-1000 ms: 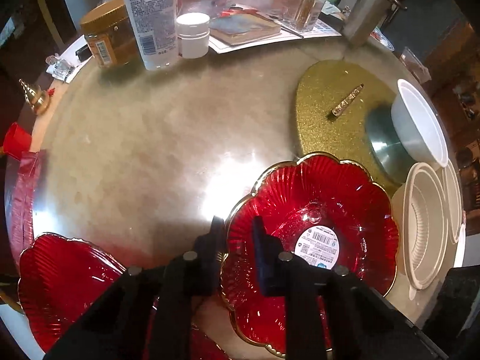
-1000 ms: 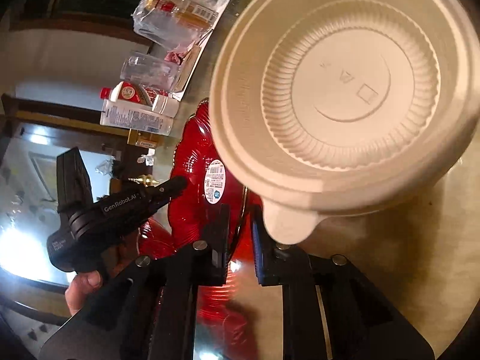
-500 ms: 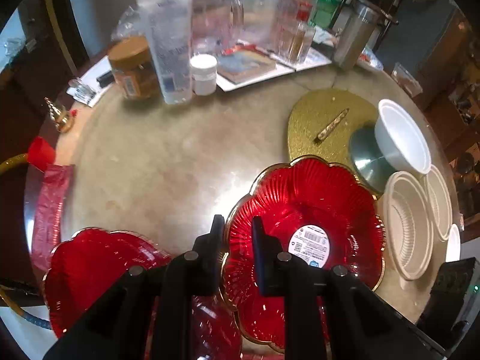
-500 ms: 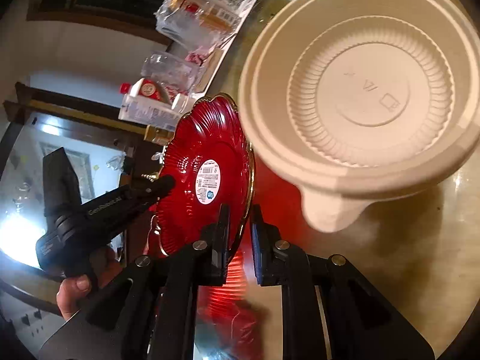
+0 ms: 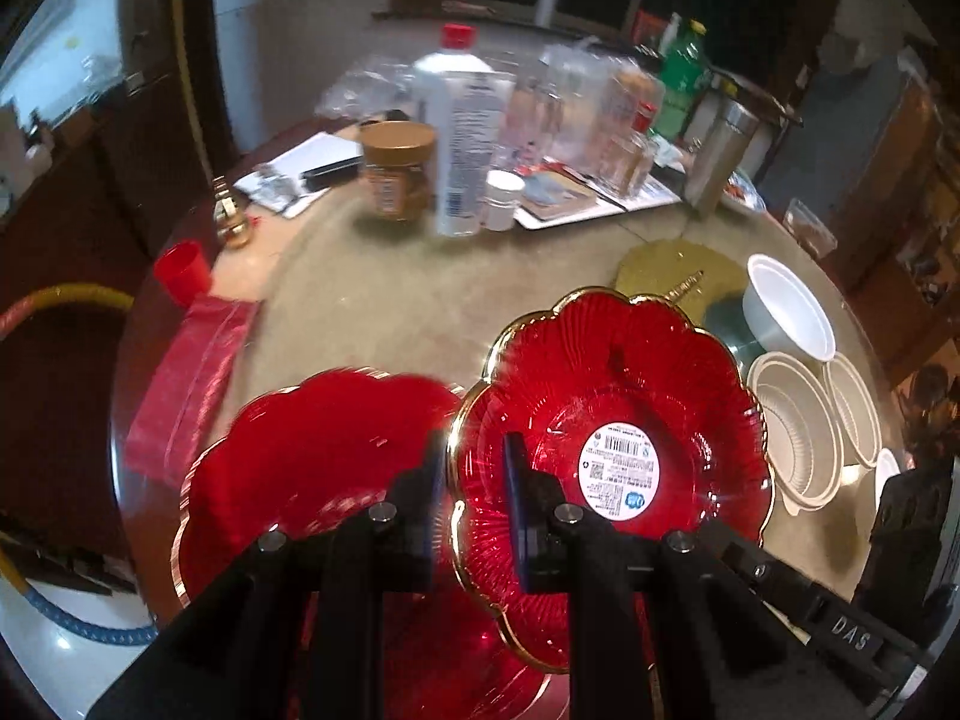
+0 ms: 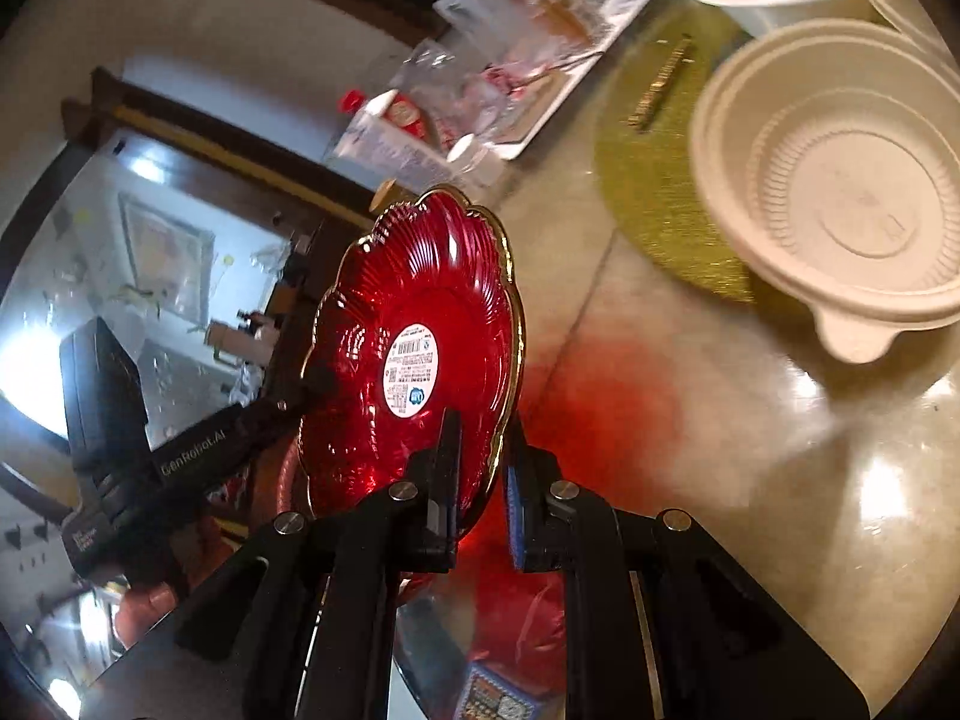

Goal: Organize plates and bowls

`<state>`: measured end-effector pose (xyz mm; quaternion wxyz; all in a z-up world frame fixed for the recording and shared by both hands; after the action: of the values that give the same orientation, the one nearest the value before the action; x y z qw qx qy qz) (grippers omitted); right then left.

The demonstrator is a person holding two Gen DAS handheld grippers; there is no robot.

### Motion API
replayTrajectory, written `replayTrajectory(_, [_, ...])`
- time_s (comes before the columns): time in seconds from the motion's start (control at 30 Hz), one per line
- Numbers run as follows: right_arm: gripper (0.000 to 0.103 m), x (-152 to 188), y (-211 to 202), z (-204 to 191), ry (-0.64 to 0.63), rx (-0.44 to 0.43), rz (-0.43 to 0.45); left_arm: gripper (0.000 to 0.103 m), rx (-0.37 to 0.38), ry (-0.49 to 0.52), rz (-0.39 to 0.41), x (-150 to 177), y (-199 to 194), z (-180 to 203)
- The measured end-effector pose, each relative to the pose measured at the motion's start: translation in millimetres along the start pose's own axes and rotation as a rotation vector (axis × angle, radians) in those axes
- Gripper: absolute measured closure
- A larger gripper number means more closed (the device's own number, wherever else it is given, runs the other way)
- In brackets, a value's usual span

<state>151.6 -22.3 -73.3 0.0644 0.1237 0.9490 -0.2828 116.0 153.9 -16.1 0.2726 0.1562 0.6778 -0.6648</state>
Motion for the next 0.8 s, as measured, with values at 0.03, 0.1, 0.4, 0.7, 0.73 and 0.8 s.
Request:
replayTrajectory(0.03, [0.090,2.5,2.1,-6.4,-0.014,0.000,-0.006,0.087,-0.004,-0.011,0.009,3.0,-3.9,-6.1])
replayTrajectory(0.1, [0.090,9.2,4.4,-21.0,-0.056,0.002,-0.008,0.087,-0.007,-0.042,0.028,9.8,-14.2,-22.0])
replayTrajectory(0.4, [0.090,47.5,31.7,-71.8,-0.203,0.027,-0.070,0.087,0.001,-0.152,0.044,44.1,-29.9,-82.8])
replayTrajectory(0.7, [0.090,56.7,61.5,-65.8,-0.211,0.099,-0.127,0.087,0.014,-0.184,-0.028,67.0,-3.4,-92.7])
replayTrajectory(0.73, [0.090,55.7,64.8,-62.8,-0.203,0.107,-0.133,0.087,0.017,-0.185,-0.035,69.1,-1.2,-92.4])
replayTrajectory(0.8, [0.090,54.8,69.2,-57.2,-0.194,0.124,-0.139,0.087,0.016,-0.183,-0.051,73.4,5.1,-92.1])
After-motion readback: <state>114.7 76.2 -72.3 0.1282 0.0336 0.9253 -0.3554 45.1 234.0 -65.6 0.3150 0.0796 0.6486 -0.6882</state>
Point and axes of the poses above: each gripper's, at about its wrist camera, not at the fingertips, and y roughly the way its jaws point, z to its right, x to its underside, the point moved 5 cm from there along y, roughly the way its jaws point, and after that the axes turned 12 degrees about y, right-handed, at the moved point
